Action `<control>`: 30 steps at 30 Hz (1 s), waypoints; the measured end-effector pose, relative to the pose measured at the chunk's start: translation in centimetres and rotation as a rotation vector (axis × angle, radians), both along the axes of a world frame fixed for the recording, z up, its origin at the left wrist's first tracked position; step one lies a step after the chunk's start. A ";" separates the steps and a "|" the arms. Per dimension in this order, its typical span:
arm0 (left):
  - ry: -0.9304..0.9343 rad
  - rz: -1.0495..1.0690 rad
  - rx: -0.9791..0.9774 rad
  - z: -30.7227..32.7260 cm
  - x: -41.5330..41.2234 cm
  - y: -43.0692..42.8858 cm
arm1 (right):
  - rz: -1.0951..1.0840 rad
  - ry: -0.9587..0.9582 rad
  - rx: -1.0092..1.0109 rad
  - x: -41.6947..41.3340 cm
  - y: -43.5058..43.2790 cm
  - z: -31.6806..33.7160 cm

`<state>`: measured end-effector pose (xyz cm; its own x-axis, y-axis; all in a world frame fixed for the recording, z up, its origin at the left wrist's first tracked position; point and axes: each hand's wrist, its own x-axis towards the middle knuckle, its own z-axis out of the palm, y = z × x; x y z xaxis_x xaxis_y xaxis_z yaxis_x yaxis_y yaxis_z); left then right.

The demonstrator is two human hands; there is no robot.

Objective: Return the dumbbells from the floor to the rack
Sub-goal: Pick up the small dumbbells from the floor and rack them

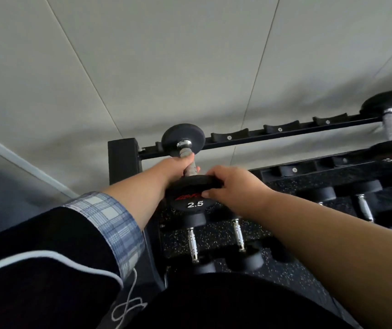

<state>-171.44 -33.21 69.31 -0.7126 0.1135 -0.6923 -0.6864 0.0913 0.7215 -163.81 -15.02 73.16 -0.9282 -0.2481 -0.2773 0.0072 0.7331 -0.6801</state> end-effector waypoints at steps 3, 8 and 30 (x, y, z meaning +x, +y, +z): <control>-0.061 0.104 0.166 -2.2 -3.1 -0.5 | 0.034 -0.026 0.044 -3.5 -1.4 -2.4; -0.121 0.221 0.266 -6.1 -6.6 -1.7 | 0.096 -0.074 0.108 -7.5 -3.1 -6.4; -0.071 -0.043 -0.147 -14.1 -11.4 -3.3 | 0.165 -0.209 0.387 -10.6 -5.6 -14.1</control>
<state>-182.79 -36.50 55.26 -0.6580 0.0364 -0.7522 -0.7283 0.2229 0.6479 -174.46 -20.62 59.11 -0.7993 -0.2291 -0.5555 -0.0227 0.9353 -0.3531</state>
